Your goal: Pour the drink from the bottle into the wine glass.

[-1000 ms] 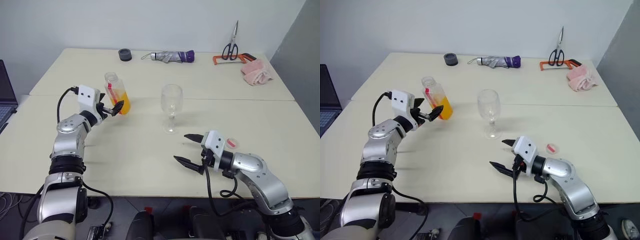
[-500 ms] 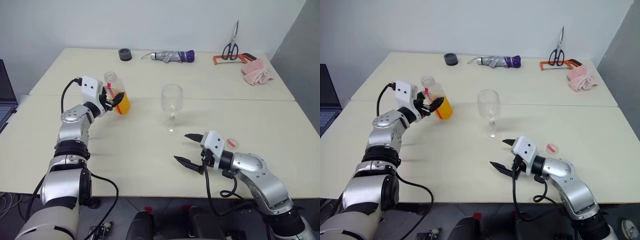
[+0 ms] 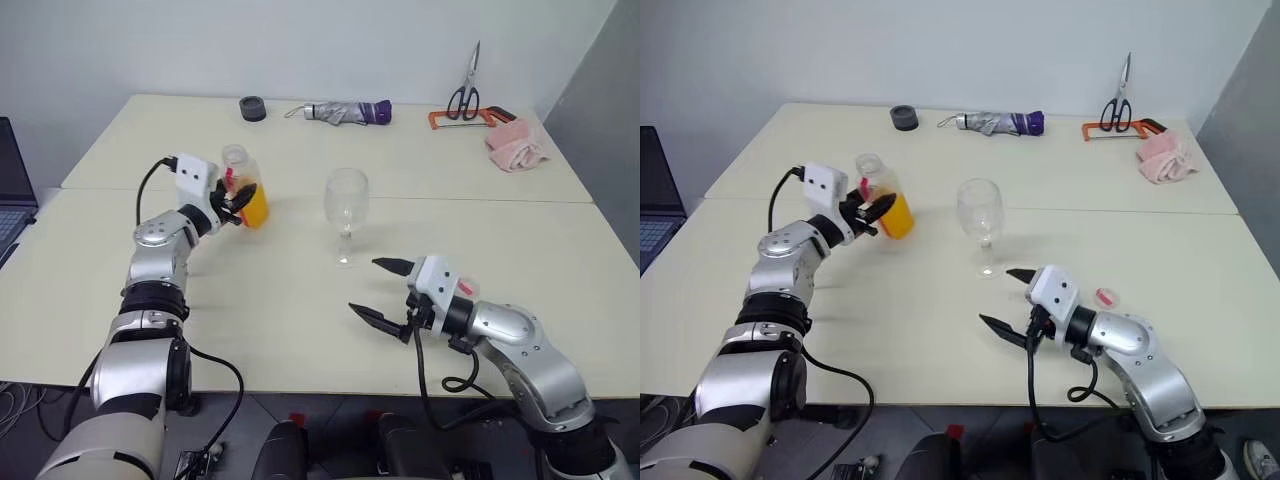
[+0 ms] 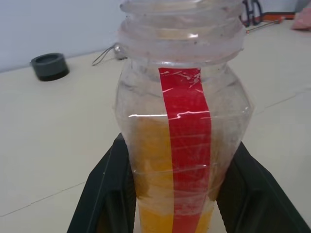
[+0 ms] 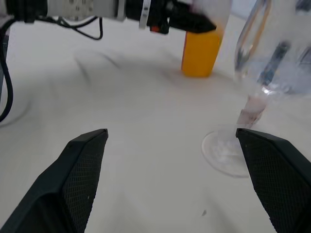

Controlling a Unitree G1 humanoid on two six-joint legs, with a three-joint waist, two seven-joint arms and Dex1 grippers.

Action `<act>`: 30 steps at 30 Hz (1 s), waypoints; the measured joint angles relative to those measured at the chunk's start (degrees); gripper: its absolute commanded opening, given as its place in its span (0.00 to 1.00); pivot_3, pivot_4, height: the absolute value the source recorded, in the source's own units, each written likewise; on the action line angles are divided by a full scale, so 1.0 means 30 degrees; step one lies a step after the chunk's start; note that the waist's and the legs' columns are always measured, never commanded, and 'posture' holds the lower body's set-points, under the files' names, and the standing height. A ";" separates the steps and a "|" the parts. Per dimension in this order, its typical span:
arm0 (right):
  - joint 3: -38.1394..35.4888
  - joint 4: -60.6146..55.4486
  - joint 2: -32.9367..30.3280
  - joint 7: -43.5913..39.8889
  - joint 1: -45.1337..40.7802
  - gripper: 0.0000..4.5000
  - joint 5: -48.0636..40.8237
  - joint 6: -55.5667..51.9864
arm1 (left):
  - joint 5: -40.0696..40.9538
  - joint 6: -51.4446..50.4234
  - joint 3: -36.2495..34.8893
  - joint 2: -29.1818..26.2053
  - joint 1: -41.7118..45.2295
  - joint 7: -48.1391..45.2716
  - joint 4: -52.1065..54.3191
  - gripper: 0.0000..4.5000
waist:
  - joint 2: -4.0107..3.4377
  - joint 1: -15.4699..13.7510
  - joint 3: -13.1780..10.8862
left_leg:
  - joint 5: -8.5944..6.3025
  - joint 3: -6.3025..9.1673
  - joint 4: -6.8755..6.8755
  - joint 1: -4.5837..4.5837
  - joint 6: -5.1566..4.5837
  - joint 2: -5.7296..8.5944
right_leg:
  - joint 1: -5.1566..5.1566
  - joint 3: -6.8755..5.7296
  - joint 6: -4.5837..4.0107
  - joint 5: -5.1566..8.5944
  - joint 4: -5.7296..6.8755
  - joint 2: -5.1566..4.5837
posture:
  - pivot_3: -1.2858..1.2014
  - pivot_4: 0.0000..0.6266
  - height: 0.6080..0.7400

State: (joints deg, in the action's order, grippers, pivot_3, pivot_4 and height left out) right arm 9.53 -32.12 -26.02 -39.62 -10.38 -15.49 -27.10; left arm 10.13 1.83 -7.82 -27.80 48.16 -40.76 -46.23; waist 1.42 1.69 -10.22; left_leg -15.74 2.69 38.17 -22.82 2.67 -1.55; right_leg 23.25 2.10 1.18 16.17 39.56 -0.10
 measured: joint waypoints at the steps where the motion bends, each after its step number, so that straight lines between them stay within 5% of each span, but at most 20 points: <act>1: -0.0197 -0.0339 -0.0047 0.0072 -0.0067 1.00 -0.0263 -0.0257 | -0.0003 -0.0217 0.0263 0.0096 -0.0242 -0.0100 0.0725 0.39 | 0.0000 0.0002 -0.0001 | 0.0001 0.0008 0.0000 -0.0001 0.0001 -0.0001 | 0.0000 0.0001 0.0000 0.0000 -0.0001 0.0000 | 0.52 0.24 1.00; 9: -0.2309 -0.1981 0.0367 0.1679 -0.1670 1.00 -0.2653 -0.2561 | 0.0112 -0.2169 0.1097 0.0522 -0.1012 -0.0369 0.5644 0.38 | -0.0001 0.0035 -0.0001 | 0.0002 0.0025 0.0000 0.0014 0.0004 -0.0006 | 0.0007 0.0021 -0.0001 0.0000 0.0021 0.0008 | 0.52 0.24 1.00; 16: -0.2398 -0.2120 0.0513 0.2663 -0.2205 1.00 -0.3197 -0.3375 | -0.0285 -0.2365 0.1415 0.0513 -0.0876 -0.0335 0.6132 0.38 | -0.0001 0.0010 -0.0001 | 0.0002 0.0011 0.0001 0.0004 0.0002 0.0003 | 0.0007 0.0015 -0.0001 0.0000 0.0014 0.0007 | 0.52 0.24 1.00; 30: -0.2359 -0.2049 0.0750 0.4551 -0.2601 1.00 -0.2736 -0.3671 | -0.3744 0.3025 0.3733 0.0049 0.0406 -0.0259 0.6048 0.38 | -0.0001 0.0008 -0.0001 | 0.0001 -0.0021 -0.0004 0.0002 0.0001 0.0000 | 0.0011 0.0020 -0.0002 -0.0001 0.0007 0.0009 | 0.52 0.24 1.00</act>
State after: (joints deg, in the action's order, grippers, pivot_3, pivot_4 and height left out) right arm 2.45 -38.27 -23.77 -25.97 -18.18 -23.70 -38.12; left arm -1.10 10.90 3.38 -27.65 49.37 -41.54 -28.09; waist 1.42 1.72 -10.23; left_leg -15.74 2.63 38.16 -22.82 2.67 -1.55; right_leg 23.28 2.16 1.17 16.16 39.58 -0.07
